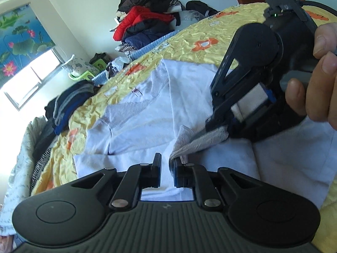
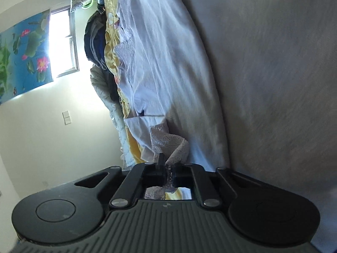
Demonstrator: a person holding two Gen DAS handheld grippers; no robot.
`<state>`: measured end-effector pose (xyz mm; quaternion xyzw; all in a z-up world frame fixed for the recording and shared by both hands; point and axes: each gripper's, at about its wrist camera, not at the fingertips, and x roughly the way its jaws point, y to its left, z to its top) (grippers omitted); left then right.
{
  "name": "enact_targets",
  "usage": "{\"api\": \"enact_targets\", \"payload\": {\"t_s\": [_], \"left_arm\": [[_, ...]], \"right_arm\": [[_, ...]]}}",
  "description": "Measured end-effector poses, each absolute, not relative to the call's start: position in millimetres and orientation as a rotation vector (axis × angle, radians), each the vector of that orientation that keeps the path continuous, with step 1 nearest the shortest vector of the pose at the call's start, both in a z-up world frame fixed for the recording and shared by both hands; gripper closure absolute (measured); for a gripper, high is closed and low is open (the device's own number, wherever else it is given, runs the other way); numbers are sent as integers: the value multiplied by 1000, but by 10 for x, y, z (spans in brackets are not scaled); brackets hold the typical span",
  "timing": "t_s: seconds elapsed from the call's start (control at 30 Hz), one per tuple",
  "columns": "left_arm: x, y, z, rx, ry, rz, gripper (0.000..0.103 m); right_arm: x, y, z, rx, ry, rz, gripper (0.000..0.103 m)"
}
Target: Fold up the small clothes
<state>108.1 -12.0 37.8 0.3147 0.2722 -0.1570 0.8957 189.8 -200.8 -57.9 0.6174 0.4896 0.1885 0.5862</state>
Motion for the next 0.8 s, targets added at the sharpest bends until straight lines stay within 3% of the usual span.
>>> {"api": "enact_targets", "payload": {"t_s": [0.17, 0.27, 0.33, 0.37, 0.63, 0.8], "left_arm": [[980, 17, 381, 548, 610, -347, 86], [947, 166, 441, 453, 608, -318, 60], [930, 316, 508, 364, 580, -285, 24], [918, 394, 546, 313, 562, -272, 21], [1126, 956, 641, -84, 594, -201, 20], [1304, 969, 554, -164, 638, -172, 20]], "right_arm": [[1958, -2094, -407, 1373, 1069, 497, 97], [2024, -2186, -137, 1361, 984, 563, 97], [2045, -2300, 78, 1342, 907, 599, 97], [2020, -2380, 143, 1355, 881, 619, 97], [1398, -3150, -92, 1422, 801, 466, 97], [1287, -3219, -435, 1446, 881, 350, 97]]}}
